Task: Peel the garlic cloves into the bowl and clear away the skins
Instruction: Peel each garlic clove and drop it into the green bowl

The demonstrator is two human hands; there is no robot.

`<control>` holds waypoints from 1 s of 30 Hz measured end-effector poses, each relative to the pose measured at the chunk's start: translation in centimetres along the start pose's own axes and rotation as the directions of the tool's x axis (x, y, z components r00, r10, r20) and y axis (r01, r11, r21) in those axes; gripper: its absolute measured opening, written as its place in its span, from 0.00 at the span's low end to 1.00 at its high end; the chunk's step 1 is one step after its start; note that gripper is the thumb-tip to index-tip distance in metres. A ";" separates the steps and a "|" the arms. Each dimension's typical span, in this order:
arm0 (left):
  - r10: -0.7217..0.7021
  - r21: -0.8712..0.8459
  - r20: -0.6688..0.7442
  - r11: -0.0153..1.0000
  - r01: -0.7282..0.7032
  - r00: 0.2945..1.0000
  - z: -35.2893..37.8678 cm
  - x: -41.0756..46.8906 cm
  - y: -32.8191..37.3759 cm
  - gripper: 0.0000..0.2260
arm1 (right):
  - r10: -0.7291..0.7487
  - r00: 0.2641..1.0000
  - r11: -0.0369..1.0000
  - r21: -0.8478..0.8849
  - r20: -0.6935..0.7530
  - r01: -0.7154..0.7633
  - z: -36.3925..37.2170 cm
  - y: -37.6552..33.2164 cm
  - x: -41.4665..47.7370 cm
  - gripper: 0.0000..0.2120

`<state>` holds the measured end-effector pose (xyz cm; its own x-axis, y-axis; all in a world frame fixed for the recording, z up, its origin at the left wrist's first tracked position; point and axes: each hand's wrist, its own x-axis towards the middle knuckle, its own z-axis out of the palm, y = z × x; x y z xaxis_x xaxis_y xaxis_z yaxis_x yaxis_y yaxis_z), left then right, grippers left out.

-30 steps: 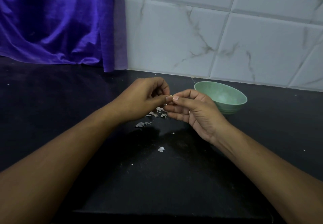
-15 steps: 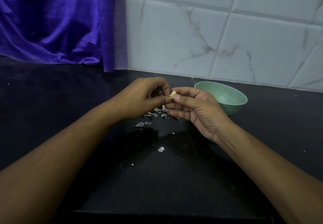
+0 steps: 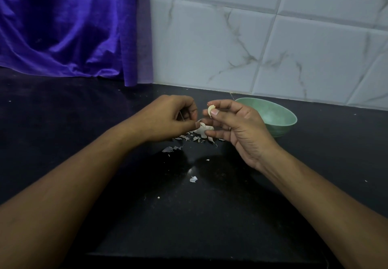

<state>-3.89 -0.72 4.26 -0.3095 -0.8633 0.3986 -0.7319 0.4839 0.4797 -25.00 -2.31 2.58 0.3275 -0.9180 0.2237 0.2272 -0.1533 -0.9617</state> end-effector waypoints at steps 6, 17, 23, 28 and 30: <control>-0.004 0.000 -0.023 1.000 0.004 1.000 -0.2 0.0 0.1 0.08 | -0.060 0.998 0.997 -0.048 -0.025 0.059 -0.4 -0.1 0.1 0.06; 0.002 -0.044 -0.033 0.999 -0.004 0.999 -0.4 0.1 0.2 0.05 | -0.067 0.998 0.992 -0.103 -0.015 0.065 -0.6 -0.2 0.1 0.07; 0.022 -0.038 -0.090 0.999 -0.025 0.996 -0.3 0.1 0.1 0.10 | -0.060 0.998 0.990 -0.131 -0.001 0.059 -0.6 -0.1 0.1 0.08; 0.008 -0.081 -0.078 0.997 -0.014 0.997 -0.2 0.0 0.3 0.14 | -0.056 0.998 0.990 -0.127 0.029 0.059 -0.5 0.0 0.1 0.08; -0.001 -0.149 -0.083 0.989 -0.012 0.997 -0.2 -0.1 0.6 0.14 | -0.054 0.998 0.989 -0.133 0.036 0.058 -0.5 0.1 0.1 0.09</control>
<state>-4.20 -0.36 4.67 -0.2576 -0.8488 0.4616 -0.6297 0.5098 0.5861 -25.40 -2.57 2.40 0.3478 -0.8946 0.2808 0.1216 -0.2539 -0.9596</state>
